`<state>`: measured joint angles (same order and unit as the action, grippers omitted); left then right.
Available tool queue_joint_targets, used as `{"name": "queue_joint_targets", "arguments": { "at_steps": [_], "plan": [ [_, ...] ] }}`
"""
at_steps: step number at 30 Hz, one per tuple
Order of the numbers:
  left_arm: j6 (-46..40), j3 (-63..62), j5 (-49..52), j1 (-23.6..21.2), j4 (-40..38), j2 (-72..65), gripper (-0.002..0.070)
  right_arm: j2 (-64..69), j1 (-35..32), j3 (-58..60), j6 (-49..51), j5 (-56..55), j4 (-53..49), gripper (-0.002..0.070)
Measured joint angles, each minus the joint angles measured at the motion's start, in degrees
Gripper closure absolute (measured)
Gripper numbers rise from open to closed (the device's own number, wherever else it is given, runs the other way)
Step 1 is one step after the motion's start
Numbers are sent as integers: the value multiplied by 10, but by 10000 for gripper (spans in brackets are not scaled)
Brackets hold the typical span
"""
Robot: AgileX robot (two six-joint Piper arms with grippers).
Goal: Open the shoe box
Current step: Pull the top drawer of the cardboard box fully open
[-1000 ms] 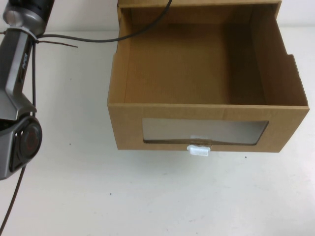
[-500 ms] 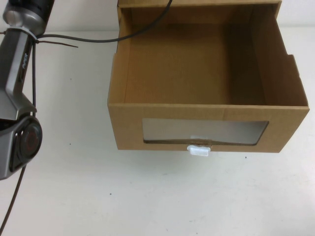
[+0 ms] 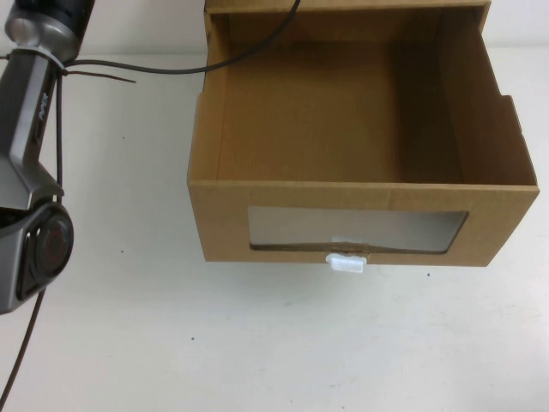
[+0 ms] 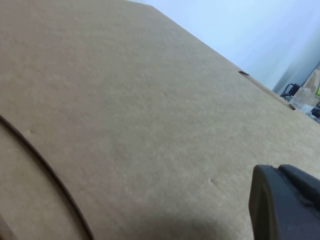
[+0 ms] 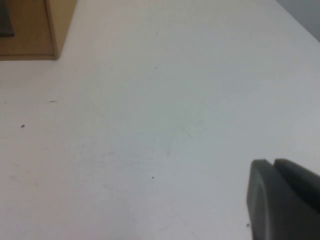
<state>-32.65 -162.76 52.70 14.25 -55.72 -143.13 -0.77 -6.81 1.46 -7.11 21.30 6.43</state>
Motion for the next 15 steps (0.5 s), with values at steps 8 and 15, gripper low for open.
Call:
{"name": "queue_joint_targets", "arguments": {
  "at_steps": [8, 15],
  "plan": [
    [0, -1, 0, 0, 3, 0, 681, 0, 0, 0, 0, 0, 0, 694],
    [0, -1, 1, 0, 4, 0, 681, 0, 0, 0, 0, 0, 0, 694]
  ]
}}
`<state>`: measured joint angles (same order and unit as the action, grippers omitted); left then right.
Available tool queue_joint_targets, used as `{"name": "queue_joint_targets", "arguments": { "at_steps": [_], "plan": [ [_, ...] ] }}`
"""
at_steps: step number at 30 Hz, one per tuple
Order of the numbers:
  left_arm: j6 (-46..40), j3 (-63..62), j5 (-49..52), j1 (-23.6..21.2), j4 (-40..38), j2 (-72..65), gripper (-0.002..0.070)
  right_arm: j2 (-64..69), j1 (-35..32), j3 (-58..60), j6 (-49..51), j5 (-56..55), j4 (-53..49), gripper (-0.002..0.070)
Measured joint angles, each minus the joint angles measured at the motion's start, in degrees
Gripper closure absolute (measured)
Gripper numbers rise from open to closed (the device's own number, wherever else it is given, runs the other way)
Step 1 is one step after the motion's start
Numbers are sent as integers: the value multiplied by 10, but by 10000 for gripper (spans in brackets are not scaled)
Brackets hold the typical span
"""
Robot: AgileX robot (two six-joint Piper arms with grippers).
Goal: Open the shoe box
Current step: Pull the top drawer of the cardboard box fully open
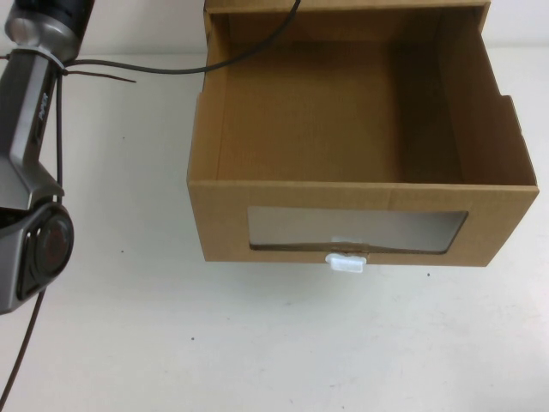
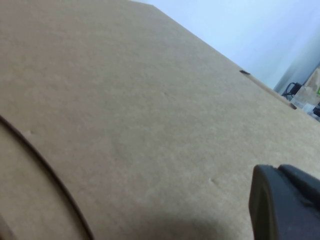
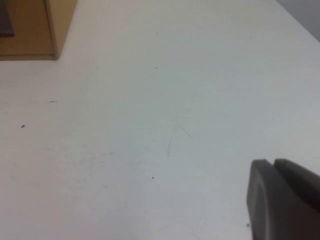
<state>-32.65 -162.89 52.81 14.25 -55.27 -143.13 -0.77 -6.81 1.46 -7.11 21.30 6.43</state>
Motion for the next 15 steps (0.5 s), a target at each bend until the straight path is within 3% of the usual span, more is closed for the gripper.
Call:
{"name": "queue_joint_targets", "arguments": {
  "at_steps": [6, 15],
  "plan": [
    [2, -11, 3, 0, 4, -3, 681, 0, 0, 0, 0, 0, 0, 694],
    [30, -54, 51, 0, 75, -4, 680, 0, 0, 0, 0, 0, 0, 694]
  ]
}}
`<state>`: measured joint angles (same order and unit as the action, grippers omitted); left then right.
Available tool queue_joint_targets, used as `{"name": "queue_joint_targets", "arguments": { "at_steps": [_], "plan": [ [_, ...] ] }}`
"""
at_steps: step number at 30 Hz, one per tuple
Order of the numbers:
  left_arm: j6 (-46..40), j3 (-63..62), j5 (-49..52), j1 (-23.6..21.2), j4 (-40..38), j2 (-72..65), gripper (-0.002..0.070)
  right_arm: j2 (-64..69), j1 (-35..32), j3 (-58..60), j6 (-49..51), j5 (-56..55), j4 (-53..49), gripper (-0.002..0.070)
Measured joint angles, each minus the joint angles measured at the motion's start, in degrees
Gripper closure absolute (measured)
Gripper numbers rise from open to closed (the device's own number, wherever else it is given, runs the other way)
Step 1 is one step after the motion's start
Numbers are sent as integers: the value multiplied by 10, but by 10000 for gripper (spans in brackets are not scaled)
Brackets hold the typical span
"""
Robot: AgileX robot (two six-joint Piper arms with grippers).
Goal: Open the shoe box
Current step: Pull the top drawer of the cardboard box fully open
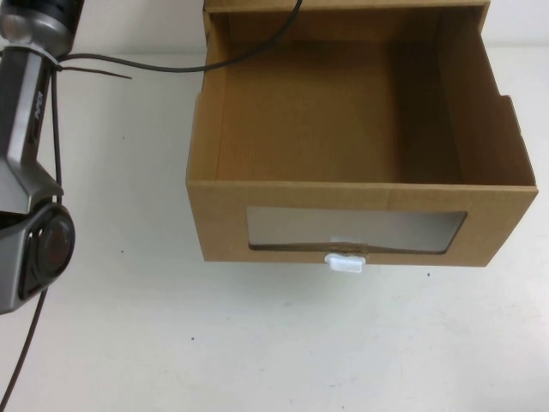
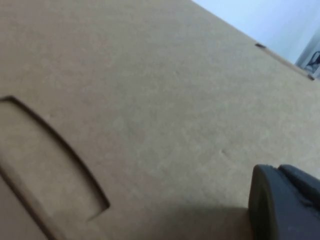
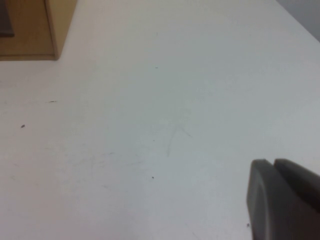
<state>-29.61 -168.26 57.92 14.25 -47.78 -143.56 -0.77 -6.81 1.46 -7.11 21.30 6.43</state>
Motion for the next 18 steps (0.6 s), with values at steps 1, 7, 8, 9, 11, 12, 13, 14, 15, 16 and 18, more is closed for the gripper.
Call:
{"name": "queue_joint_targets", "arguments": {
  "at_steps": [1, 7, 8, 9, 11, 12, 13, 14, 15, 16, 18],
  "plan": [
    [3, 0, 6, 0, 9, 4, 680, 0, 0, 0, 0, 0, 0, 694],
    [13, 0, 31, 0, 59, 41, 680, 0, 0, 0, 0, 0, 0, 694],
    [13, 0, 32, 0, 67, 50, 680, 0, 0, 0, 0, 0, 0, 694],
    [14, 0, 32, 0, 76, 61, 680, 0, 0, 0, 0, 0, 0, 694],
    [15, 0, 32, 0, 92, 84, 680, 0, 0, 0, 0, 0, 0, 694],
    [15, 0, 34, 0, 103, 96, 680, 0, 0, 0, 0, 0, 0, 694],
    [16, 0, 38, 0, 116, 109, 680, 0, 0, 0, 0, 0, 0, 694],
    [21, 0, 45, 0, 128, 123, 680, 0, 0, 0, 0, 0, 0, 694],
    [28, 0, 55, 0, 146, 136, 680, 0, 0, 0, 0, 0, 0, 694],
    [40, 0, 66, 0, 168, 151, 680, 0, 0, 0, 0, 0, 0, 694],
    [70, 0, 93, 0, 214, 180, 680, 0, 0, 0, 0, 0, 0, 694]
  ]
}}
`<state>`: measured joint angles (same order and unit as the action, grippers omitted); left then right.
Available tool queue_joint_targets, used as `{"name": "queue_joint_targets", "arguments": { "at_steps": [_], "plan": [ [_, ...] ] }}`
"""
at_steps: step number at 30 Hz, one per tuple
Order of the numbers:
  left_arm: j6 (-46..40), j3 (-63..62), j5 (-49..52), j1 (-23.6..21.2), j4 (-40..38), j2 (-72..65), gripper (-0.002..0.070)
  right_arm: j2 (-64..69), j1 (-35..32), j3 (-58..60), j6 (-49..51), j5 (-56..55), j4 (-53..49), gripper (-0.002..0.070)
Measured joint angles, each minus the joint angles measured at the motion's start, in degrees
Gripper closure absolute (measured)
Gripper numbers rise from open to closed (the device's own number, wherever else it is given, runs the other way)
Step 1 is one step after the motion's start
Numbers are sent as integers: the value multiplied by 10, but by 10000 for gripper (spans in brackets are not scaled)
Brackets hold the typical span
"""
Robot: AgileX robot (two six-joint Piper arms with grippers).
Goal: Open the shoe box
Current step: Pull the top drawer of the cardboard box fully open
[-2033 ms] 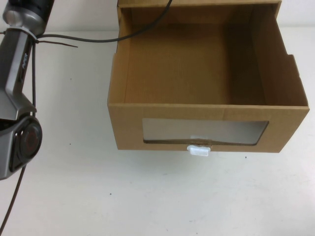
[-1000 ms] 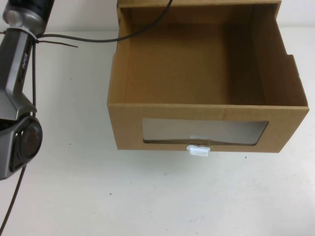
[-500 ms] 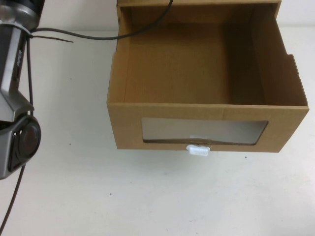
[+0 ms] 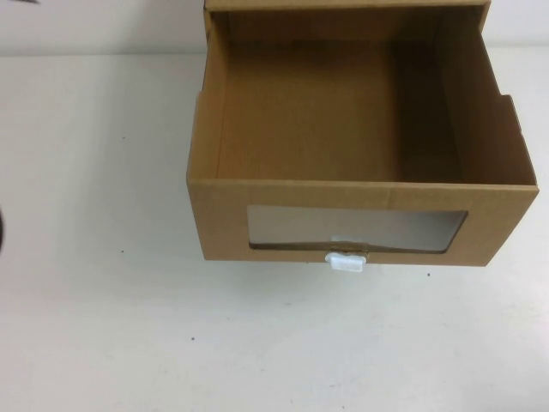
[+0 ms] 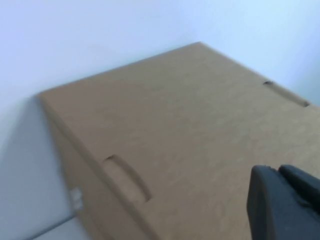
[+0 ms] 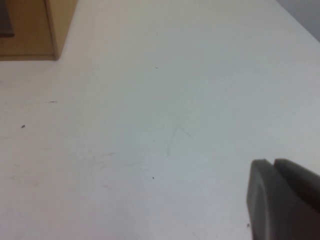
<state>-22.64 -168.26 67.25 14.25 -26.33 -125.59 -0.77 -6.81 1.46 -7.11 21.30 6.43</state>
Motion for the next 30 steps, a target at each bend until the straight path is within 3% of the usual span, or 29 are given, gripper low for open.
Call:
{"name": "queue_joint_targets", "arguments": {
  "at_steps": [4, 9, 15, 25, 30],
  "plan": [
    [58, 0, 52, 0, 120, 69, 680, 0, 0, 0, 0, -1, 0, 694],
    [90, -3, 60, 0, 210, 158, 680, 0, 0, 0, 0, -1, 1, 694],
    [103, -7, 62, 0, 269, 239, 680, 0, 0, 0, 0, -1, 1, 694],
    [91, -7, 64, 0, 300, 360, 680, 0, 0, 0, 0, -1, 1, 694],
    [84, -11, 64, 0, 362, 424, 680, 0, 0, 0, 0, -1, 2, 694]
  ]
}}
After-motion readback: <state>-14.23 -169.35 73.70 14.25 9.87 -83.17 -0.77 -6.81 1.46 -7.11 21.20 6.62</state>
